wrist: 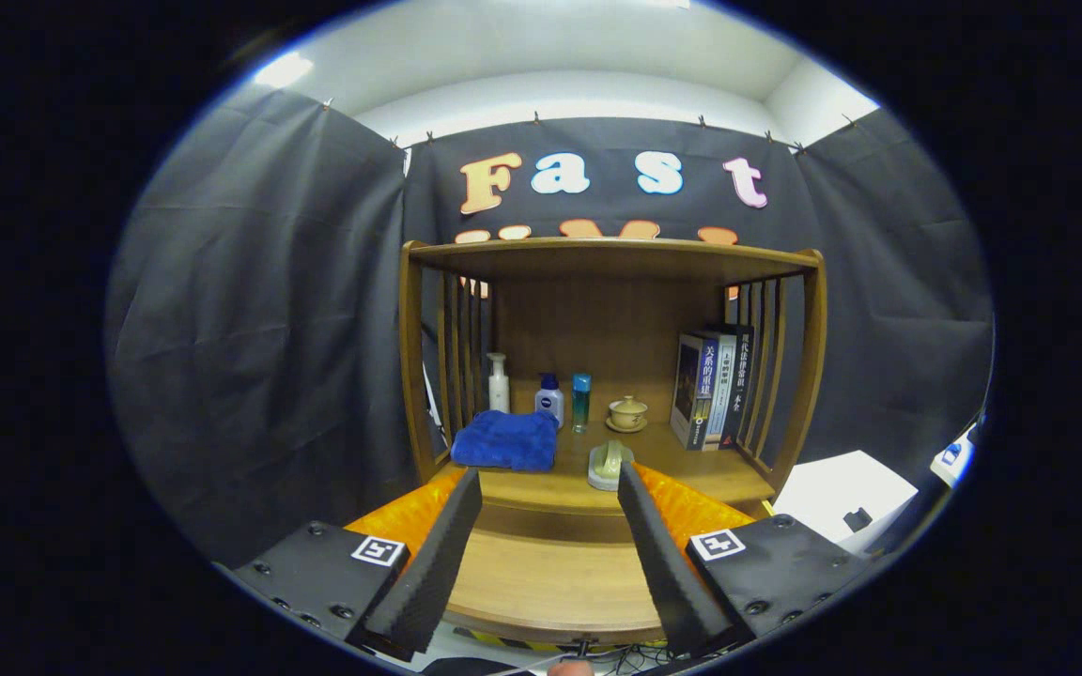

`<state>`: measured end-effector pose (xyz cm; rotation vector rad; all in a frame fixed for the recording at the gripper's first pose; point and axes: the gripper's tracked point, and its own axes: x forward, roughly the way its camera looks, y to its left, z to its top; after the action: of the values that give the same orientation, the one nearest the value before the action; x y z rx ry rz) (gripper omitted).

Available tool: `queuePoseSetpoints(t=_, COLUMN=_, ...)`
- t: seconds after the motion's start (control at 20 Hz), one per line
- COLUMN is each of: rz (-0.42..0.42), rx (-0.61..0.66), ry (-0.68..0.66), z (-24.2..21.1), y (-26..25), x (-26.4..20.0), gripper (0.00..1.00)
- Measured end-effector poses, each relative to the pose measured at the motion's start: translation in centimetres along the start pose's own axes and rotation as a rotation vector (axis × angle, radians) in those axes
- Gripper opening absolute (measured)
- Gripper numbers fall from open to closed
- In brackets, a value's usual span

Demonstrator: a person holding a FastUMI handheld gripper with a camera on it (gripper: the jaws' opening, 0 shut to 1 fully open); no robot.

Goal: Pull open the drawer, take out the items inside it, and place them on the countertop above the cabinet.

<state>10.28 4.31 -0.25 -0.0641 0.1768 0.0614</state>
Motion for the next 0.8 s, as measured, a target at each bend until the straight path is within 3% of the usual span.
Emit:
queuePoseSetpoints(t=0.55, rz=-0.013, rx=-0.014, ry=-0.147, z=-4.9, y=3.2, x=-8.6, gripper=0.95)
queuePoseSetpoints(t=0.8, rz=-0.075, rx=-0.005, ry=-0.138, z=-10.1, y=0.9, x=-10.0, gripper=0.95)
